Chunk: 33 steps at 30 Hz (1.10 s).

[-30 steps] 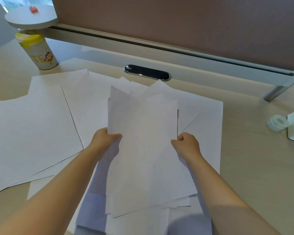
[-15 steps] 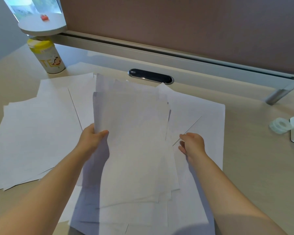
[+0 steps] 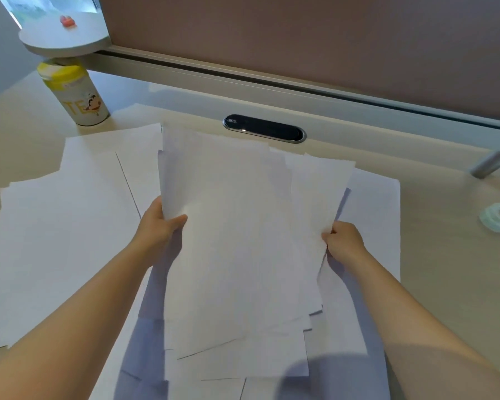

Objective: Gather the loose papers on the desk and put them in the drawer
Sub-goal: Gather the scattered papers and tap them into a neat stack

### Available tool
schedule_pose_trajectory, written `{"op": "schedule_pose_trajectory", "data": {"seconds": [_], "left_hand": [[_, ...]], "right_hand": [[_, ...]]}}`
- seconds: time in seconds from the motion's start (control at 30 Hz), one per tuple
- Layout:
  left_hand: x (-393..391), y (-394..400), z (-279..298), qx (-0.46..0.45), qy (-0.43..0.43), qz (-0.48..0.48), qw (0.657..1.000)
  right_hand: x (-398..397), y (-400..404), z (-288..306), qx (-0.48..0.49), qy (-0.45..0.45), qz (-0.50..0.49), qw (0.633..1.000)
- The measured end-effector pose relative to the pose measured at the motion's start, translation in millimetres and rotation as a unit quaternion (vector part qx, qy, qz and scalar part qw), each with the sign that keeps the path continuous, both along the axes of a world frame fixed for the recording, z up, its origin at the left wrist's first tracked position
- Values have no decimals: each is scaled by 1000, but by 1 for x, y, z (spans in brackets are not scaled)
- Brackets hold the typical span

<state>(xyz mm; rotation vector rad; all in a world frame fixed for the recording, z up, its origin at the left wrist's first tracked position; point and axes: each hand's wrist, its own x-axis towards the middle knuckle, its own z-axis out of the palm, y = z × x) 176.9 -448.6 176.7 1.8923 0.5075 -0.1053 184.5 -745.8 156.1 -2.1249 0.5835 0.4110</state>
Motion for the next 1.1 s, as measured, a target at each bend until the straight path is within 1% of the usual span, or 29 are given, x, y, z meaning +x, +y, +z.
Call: {"op": "schedule_pose_trajectory", "data": {"seconds": [0.07, 0.13, 0.2, 0.27, 0.3, 0.37, 0.5, 0.6, 0.67, 0.77, 0.8, 0.83, 0.9, 1.0, 1.03, 1.1], "left_hand": [[4, 5, 3, -4, 2, -22, 1000], [6, 0, 6, -8, 18, -53, 998], [4, -13, 5, -23, 40, -65, 997], [-1, -28, -1, -13, 63, -77, 995], [-4, -36, -4, 1, 73, -86, 994], [-9, -47, -10, 0, 89, -99, 991], [-19, -53, -10, -9, 109, -138, 984], [-30, -44, -6, 6, 105, -105, 989], [-40, -39, 1, -20, 118, -84, 989], [-52, -32, 15, -145, 143, -92, 975], [-56, -30, 21, -175, 139, -94, 970], [-58, -26, 27, -185, 125, -81, 971], [-62, -14, 39, -171, 91, -29, 981], [-69, 20, 47, -111, 56, 46, 991], [-71, 34, 47, -104, 50, 74, 991], [-74, 63, 40, -89, 44, 125, 987]], "right_hand": [[-8, -6, 7, 35, 26, 22, 999], [-17, -7, 16, 128, 47, -6, 991], [-24, -5, 18, 224, 78, -39, 971], [-32, 0, 15, 281, 105, -52, 953], [-36, 5, 10, 288, 108, -55, 950], [-42, 13, 0, 256, 87, -75, 960], [-47, 19, -4, 196, -16, -95, 976], [-49, 17, 16, 184, -75, -124, 972], [-48, 16, 31, 182, -93, -122, 971], [-44, 22, 46, 194, -88, -98, 972], [-43, 29, 51, 201, -87, -89, 972], [-41, 37, 54, 208, -82, -78, 972], [-38, 57, 57, 222, -75, -58, 971], [-32, 95, 56, 253, -55, -27, 965], [-29, 107, 53, 253, -46, -8, 966], [-23, 133, 49, 221, -34, 26, 974]]}}
